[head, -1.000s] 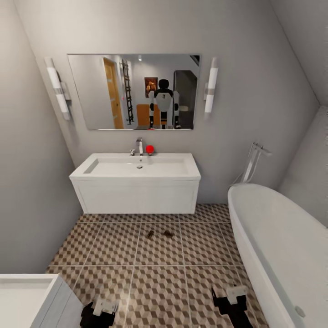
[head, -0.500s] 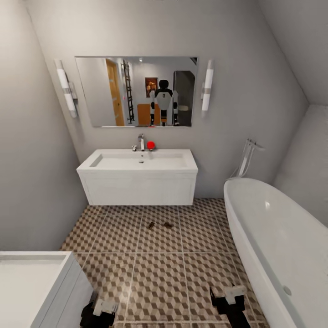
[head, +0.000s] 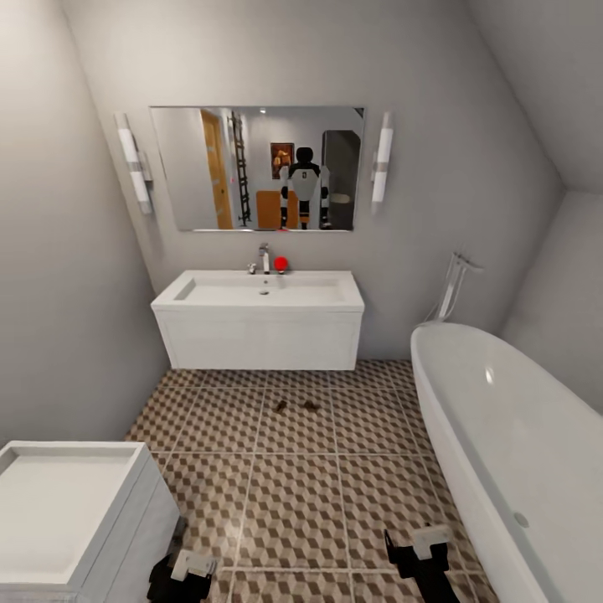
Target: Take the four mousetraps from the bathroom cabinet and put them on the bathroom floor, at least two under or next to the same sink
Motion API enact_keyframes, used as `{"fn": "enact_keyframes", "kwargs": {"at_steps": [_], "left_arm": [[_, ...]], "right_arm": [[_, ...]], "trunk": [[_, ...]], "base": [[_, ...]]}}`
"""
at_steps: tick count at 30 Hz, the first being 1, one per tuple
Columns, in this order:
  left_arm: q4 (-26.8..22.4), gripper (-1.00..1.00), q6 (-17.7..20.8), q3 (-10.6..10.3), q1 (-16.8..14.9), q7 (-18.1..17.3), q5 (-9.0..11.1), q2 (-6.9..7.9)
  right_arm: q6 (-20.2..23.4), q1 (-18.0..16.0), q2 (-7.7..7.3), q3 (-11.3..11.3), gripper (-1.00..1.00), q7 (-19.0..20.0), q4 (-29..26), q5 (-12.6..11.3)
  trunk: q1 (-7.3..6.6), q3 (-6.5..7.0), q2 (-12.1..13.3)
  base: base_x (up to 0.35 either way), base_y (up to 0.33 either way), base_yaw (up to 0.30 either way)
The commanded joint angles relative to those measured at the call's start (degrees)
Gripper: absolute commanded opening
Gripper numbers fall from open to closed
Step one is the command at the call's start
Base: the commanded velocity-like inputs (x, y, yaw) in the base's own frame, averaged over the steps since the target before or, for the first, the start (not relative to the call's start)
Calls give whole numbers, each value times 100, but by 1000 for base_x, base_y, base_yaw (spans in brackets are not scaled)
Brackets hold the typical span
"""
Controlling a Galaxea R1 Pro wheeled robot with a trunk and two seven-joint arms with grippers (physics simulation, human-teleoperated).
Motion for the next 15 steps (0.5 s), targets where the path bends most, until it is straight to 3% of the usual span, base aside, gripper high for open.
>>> {"fn": "enact_keyframes", "kwargs": {"at_steps": [1, 15], "left_arm": [[19, 100, -30, -48, -8, 6, 37, -5], [19, 100, -23, -48, -8, 6, 37, -14]], "right_arm": [[-14, -3, 2, 52, 100, -14, 0, -48], [-14, -4, 65, 52, 100, -25, 5, -48]], "trunk": [[3, -12, -12], [3, -12, -12]], "base": [[-12, 0, 198], [-1, 0, 275]]}}
